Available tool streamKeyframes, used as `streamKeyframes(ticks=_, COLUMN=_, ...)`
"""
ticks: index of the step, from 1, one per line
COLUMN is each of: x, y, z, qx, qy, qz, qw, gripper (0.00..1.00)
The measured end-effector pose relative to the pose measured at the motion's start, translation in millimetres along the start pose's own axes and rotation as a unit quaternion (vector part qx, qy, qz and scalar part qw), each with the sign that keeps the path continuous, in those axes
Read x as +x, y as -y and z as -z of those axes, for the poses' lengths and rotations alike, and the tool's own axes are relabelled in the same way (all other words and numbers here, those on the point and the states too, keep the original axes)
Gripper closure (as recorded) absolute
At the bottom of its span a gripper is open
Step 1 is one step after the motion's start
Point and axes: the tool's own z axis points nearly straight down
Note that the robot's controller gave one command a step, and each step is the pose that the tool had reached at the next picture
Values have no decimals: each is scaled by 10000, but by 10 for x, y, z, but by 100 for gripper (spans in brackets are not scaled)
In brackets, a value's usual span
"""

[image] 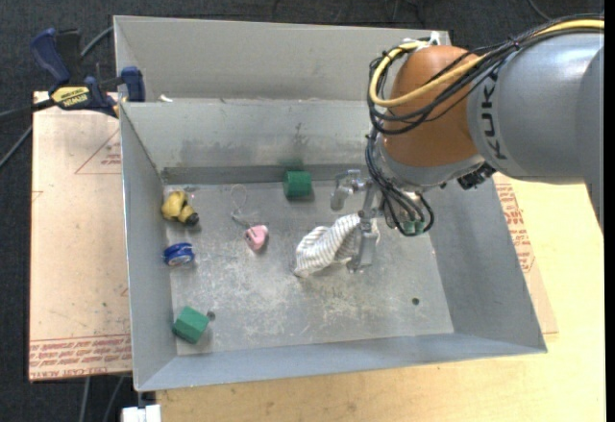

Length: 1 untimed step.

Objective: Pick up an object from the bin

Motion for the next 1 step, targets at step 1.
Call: streamKeyframes(ticks=1, x=-16, y=1, z=48, qx=0, qy=37, qz=-2, qw=10000, gripper=0)
